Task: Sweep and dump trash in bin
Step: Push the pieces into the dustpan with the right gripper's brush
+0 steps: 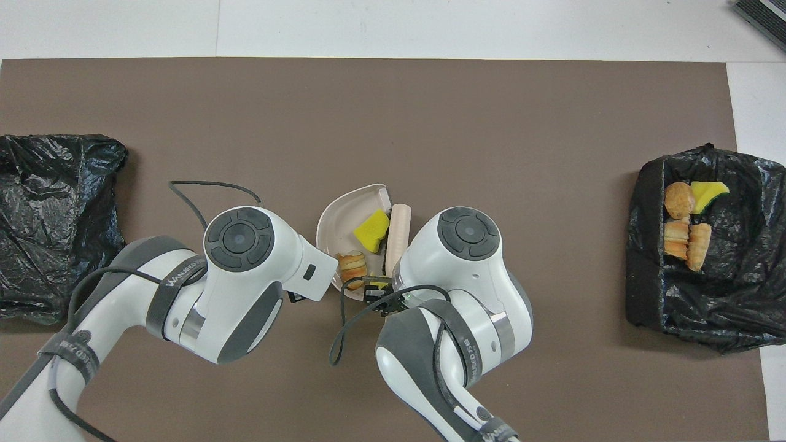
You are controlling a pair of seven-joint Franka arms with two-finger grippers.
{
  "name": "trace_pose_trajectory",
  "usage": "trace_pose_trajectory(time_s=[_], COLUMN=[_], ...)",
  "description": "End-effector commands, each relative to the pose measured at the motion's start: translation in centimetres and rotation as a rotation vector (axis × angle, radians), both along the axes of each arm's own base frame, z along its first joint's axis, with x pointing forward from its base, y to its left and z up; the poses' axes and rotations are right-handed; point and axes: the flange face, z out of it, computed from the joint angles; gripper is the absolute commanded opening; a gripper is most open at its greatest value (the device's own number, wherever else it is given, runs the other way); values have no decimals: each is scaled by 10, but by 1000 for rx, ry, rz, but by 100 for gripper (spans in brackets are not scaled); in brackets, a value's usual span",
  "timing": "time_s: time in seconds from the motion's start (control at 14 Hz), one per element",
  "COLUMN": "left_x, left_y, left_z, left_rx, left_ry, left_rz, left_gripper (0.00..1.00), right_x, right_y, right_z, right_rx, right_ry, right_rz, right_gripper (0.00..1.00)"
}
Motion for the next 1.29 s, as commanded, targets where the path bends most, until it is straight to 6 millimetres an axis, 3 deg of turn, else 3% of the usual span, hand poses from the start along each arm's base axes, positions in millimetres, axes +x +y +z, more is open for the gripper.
trace_pose_trajectory(time_s=[0.0,0.29,0.57,1.0,1.07,1.22], left_x=[-6,-5,-5,-10,-9,-11], left_y=[2,4,4,2,2,1], left_z=[2,2,2,3,1,2], left_rx=[-19,-23,-47,-45,-44,-42], left_ry=[-17,-14,3,5,4,12], left_rz=[73,133,163,117,62,-34], left_gripper=[0,0,0,0,0,0], right_x=[5,13,13,12,11,0], right_y=[-8,-61,-79,-71,-76,-111], right_z=[21,48,68,71,67,49], right_rx=[45,30,-30,-42,-69,-133], right_ry=[2,42,6,-18,-22,6], right_rz=[54,95,110,93,111,97], right_gripper=[0,0,0,0,0,0])
